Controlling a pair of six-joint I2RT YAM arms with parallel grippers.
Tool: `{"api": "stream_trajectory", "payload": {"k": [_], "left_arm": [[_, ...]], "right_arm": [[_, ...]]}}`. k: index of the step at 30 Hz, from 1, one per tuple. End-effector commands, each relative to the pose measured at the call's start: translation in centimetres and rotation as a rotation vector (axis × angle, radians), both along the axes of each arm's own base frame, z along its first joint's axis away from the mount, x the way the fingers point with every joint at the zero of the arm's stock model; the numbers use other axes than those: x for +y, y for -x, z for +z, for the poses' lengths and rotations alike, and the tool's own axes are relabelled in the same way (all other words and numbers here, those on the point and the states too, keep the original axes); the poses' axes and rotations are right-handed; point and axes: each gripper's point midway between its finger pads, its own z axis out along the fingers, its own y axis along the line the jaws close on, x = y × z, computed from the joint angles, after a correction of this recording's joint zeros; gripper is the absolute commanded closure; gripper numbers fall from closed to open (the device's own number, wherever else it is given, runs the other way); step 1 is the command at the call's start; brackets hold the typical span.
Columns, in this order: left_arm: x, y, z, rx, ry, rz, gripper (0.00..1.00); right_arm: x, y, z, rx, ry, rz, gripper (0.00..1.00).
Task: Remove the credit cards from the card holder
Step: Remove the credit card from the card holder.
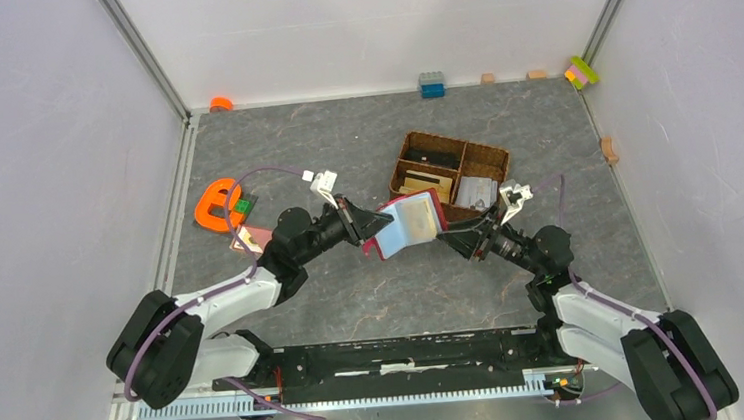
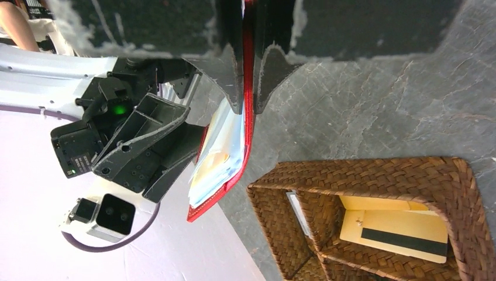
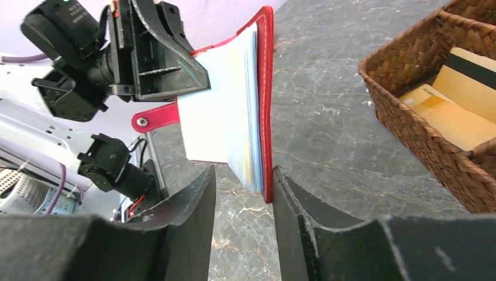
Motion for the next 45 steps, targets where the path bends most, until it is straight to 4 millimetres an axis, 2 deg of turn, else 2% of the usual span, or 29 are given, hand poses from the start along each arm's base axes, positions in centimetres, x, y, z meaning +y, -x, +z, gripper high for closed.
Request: {"api": "stream_trajectory", "payload": {"k": [1, 4, 9, 13, 18, 23, 28, 31, 34, 38, 45], "left_arm": [[1.0, -0.7, 0.9, -0.048, -0.008, 0.064, 0.98], [1.0, -0.6, 1.1, -0.052, -0.005, 0.059, 0.98], [1.0, -0.5, 1.2, -0.052, 0.0, 0.054, 0.98], [0.8, -0.1, 1.7, -0.066, 0.018, 0.035, 0.98], [0.3, 0.4, 2.3, -0.071, 0.041, -0.009, 0.98], [0.2, 0.8, 2.7, -0.083, 0.052, -0.027, 0.98], [0.2, 1.3, 3.5, -0.102, 0.079, -0.051, 0.98], [0.5, 1.4, 3.9, -0.117, 0.088, -0.036, 0.98], [0.8, 1.6, 4.2, -0.129, 0.092, -0.027, 0.98], [0.9, 1.8, 4.5, -0.141, 0.099, -0.03, 0.98], [0.6, 2.7, 5.4, -0.166, 0.133, -0.082, 0.98]], "right_arm": [[-0.6, -1.4, 0.6, -0.042, 0.039, -0.065, 0.55], [-0.8, -1.6, 0.6, -0.048, 0.057, -0.081, 0.56], [-1.0, -1.7, 1.1, -0.074, 0.064, -0.098, 0.69], [-0.9, -1.7, 1.2, -0.083, 0.071, -0.092, 0.72], [-0.3, -1.4, 1.1, -0.082, 0.075, -0.054, 0.59], [0.3, -1.3, 0.8, -0.07, 0.083, -0.026, 0.54], [0.0, -2.3, -0.6, -0.013, 0.132, -0.072, 0.33], [-0.6, -3.0, -1.5, 0.017, 0.171, -0.116, 0.32], [-0.9, -3.2, -1.6, 0.018, 0.177, -0.136, 0.33], [-0.9, -3.2, -1.3, 0.007, 0.173, -0.141, 0.37], [-0.2, -2.4, -0.1, -0.041, 0.138, -0.084, 0.36]]}}
